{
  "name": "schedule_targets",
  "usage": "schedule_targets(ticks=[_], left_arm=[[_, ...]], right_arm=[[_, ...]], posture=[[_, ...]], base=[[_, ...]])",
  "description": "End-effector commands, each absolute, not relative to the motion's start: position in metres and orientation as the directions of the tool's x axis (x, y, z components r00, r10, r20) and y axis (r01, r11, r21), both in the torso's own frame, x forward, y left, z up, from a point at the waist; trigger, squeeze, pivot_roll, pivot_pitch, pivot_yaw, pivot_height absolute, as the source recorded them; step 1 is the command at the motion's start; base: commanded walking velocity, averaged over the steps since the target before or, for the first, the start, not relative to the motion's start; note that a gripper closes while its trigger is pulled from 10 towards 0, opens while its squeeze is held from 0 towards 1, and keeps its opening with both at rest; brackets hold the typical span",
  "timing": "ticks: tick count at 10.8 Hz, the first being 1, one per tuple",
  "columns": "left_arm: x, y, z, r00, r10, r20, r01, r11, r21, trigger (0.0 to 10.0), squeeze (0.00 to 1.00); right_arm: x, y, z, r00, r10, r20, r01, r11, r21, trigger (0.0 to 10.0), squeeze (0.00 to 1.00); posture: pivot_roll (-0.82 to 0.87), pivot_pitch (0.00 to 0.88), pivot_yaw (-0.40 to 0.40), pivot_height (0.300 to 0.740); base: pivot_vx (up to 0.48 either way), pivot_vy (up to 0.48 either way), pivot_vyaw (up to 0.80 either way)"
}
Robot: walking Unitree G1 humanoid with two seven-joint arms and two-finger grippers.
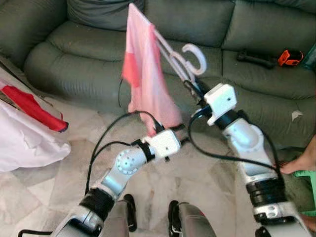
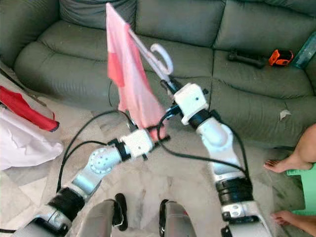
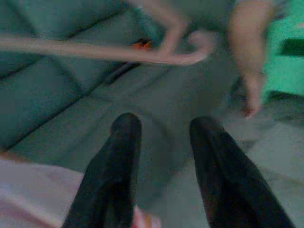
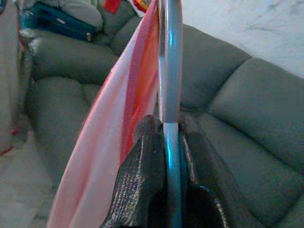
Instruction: Hang hanger
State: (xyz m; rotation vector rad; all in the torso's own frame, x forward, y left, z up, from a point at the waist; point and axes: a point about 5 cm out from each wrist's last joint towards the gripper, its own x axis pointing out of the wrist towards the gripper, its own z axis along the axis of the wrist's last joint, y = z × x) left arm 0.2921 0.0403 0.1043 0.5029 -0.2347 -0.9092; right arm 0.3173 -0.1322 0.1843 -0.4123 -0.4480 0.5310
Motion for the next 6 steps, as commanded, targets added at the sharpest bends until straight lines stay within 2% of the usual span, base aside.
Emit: schedule_targets(ticks=[1, 2, 4, 5, 6], left_arm=[[0.298, 0.05, 0.099, 0.666, -0.745, -0.031, 0.65, 0.559, 0.514, 10.0, 1.0], [0.309, 0.066, 0.1, 0.761, -0.649, -0.01, 0.554, 0.641, 0.532, 10.0, 1.0], [0.328, 0.101, 0.11, 0.892, -0.449, 0.061, 0.366, 0.793, 0.486, 10.0, 1.0], [0.333, 0.109, 0.115, 0.916, -0.389, 0.096, 0.308, 0.837, 0.451, 10.0, 1.0], [0.341, 0.118, 0.129, 0.935, -0.313, 0.167, 0.241, 0.905, 0.351, 10.0, 1.0]], right_arm=[[0.314, -0.133, 0.182, 0.772, 0.551, 0.317, -0.359, 0.79, -0.497, 10.0, 0.0], [0.312, -0.133, 0.177, 0.773, 0.553, 0.311, -0.367, 0.789, -0.493, 10.0, 0.0], [0.309, -0.123, 0.181, 0.724, 0.612, 0.32, -0.436, 0.764, -0.475, 10.0, 0.0], [0.308, -0.121, 0.181, 0.717, 0.619, 0.321, -0.44, 0.759, -0.48, 10.0, 0.0], [0.307, -0.119, 0.179, 0.706, 0.632, 0.32, -0.455, 0.751, -0.479, 10.0, 0.0]], posture=[[-0.08, 0.22, -0.043, 0.74], [-0.07, 0.223, -0.042, 0.74], [-0.07, 0.224, -0.041, 0.74], [-0.07, 0.224, -0.041, 0.74], [-0.06, 0.224, -0.041, 0.74]], base=[[0.0, 0.0, 0.0], [0.0, 0.0, 0.0], [0.0, 0.0, 0.0], [0.0, 0.0, 0.0], [0.0, 0.0, 0.0]])
